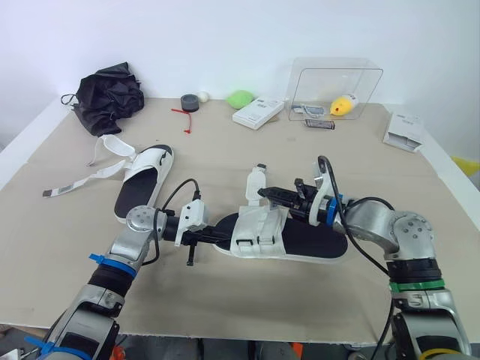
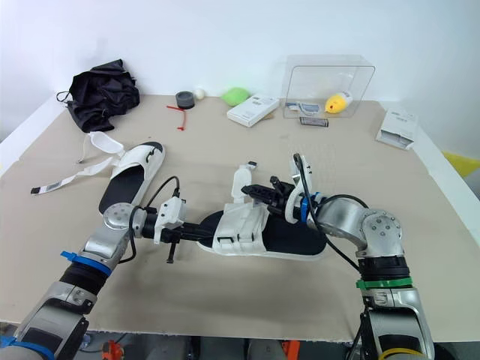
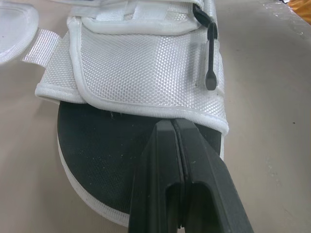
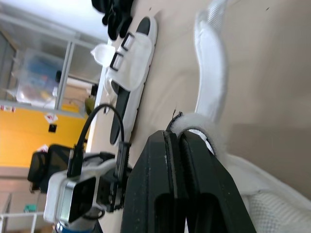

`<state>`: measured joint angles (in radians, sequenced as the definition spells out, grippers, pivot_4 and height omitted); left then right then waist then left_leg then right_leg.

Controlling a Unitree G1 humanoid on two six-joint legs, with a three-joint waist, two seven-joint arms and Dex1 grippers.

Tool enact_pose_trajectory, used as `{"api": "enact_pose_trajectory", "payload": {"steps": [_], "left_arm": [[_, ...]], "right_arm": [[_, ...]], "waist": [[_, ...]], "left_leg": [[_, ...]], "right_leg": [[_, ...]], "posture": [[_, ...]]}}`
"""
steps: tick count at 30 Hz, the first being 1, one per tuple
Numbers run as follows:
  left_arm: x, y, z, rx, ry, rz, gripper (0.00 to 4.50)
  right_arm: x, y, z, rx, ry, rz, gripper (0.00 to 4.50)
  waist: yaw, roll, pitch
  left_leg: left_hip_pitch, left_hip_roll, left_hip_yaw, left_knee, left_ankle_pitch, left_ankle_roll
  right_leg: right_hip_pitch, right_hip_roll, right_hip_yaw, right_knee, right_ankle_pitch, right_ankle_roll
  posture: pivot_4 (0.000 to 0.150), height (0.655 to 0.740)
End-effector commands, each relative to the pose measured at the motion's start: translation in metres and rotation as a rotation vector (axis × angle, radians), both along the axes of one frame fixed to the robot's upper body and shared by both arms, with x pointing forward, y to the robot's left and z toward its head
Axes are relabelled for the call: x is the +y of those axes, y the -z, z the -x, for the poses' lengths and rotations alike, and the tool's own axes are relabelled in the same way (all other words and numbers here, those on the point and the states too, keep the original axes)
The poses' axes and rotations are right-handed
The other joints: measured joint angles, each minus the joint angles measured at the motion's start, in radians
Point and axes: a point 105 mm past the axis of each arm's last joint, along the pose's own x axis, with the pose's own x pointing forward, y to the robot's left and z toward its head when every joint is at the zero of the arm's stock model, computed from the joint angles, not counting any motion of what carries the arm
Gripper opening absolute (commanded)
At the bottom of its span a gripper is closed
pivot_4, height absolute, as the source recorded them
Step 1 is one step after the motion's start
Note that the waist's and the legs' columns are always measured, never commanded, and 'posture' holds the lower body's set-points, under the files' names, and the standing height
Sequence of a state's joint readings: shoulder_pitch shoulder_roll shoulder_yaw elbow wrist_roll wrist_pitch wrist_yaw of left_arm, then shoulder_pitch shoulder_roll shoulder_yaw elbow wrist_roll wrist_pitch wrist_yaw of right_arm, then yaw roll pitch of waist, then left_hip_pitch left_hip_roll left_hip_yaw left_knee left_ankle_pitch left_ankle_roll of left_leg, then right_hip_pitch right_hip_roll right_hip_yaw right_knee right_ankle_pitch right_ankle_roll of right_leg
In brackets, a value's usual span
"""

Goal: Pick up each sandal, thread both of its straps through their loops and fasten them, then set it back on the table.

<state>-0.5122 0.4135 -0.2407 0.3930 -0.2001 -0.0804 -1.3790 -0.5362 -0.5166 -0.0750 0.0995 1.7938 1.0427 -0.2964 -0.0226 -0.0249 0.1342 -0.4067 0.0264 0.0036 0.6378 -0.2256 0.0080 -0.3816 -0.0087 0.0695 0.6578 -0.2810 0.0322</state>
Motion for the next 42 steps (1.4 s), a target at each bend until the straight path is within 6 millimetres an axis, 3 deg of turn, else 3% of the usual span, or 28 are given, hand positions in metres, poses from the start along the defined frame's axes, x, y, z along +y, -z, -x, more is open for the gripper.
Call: {"api": "enact_pose_trajectory", "payload": {"steps": [1,7,13,18,20,26,29,32,35,42], "left_arm": [[0.008,0.043,0.018,0.146,0.013,-0.133,0.0],[0.008,0.043,0.018,0.147,0.008,-0.134,0.0],[0.009,0.043,0.018,0.148,0.006,-0.135,0.0],[0.009,0.043,0.018,0.146,0.006,-0.135,0.0],[0.009,0.043,0.017,0.146,0.006,-0.135,0.0],[0.009,0.043,0.018,0.147,0.011,-0.136,0.0],[0.009,0.044,0.018,0.148,0.014,-0.136,0.0],[0.008,0.044,0.018,0.149,0.017,-0.136,0.0],[0.008,0.044,0.019,0.15,0.02,-0.138,0.0],[0.008,0.045,0.019,0.149,0.023,-0.139,0.0]], "right_arm": [[-0.026,0.012,-0.014,0.043,0.167,0.043,0.03],[-0.046,0.035,-0.02,0.137,0.29,0.08,0.03],[-0.05,0.042,-0.017,0.15,0.302,0.134,0.03],[-0.04,0.033,-0.013,0.105,0.228,0.128,1.89],[-0.04,0.019,-0.017,0.066,0.223,0.077,2.88],[-0.041,-0.041,-0.021,-0.129,0.186,-0.088,2.88],[-0.052,-0.078,-0.02,-0.248,0.168,-0.154,2.88],[-0.059,-0.096,-0.021,-0.314,0.145,-0.102,2.88],[-0.054,-0.09,-0.023,-0.293,0.088,0.018,2.88],[-0.021,-0.041,-0.029,-0.11,-0.069,0.23,2.88]], "waist": [[0.0,0.0,0.0],[-0.001,0.0,0.0],[0.0,0.0,-0.001],[-0.001,-0.001,-0.003],[-0.001,0.0,-0.003],[-0.001,0.002,-0.003],[-0.001,0.004,-0.001],[-0.001,0.005,-0.001],[-0.001,0.006,-0.001],[0.0,0.006,-0.001]], "left_leg": [[0.0,0.0,0.0,0.0,0.0,0.0],[0.001,0.001,0.0,0.0,0.0,0.0],[0.003,0.001,0.0,0.0,0.001,0.002],[0.002,0.001,0.0,0.0,0.001,0.002],[0.002,0.001,0.001,0.0,0.001,0.002],[0.001,0.001,0.0,-0.002,0.001,0.002],[0.0,0.001,0.001,-0.002,0.001,0.002],[0.0,0.0,0.002,-0.002,0.001,0.002],[0.001,0.001,0.002,-0.002,0.001,0.003],[0.0,0.001,0.002,-0.002,0.001,0.003]], "right_leg": [[0.0,0.0,0.0,0.0,0.0,0.0],[0.001,0.001,0.001,0.0,0.001,0.0],[0.002,0.0,0.002,0.0,0.001,0.001],[0.002,0.0,0.001,-0.001,0.001,0.001],[0.001,0.0,0.002,-0.001,0.001,-0.001],[0.0,0.001,0.001,-0.001,0.001,-0.001],[-0.001,0.001,0.001,-0.001,0.001,-0.001],[-0.001,0.001,0.001,-0.001,0.001,0.0],[-0.001,0.001,0.001,-0.002,0.001,-0.001],[-0.001,0.001,0.002,-0.002,0.001,-0.002]], "posture": [[0.15,0.74],[0.15,0.74],[0.15,0.74],[0.15,0.74],[0.15,0.74],[0.15,0.74],[0.15,0.74],[0.15,0.74],[0.15,0.74],[0.15,0.74]]}}
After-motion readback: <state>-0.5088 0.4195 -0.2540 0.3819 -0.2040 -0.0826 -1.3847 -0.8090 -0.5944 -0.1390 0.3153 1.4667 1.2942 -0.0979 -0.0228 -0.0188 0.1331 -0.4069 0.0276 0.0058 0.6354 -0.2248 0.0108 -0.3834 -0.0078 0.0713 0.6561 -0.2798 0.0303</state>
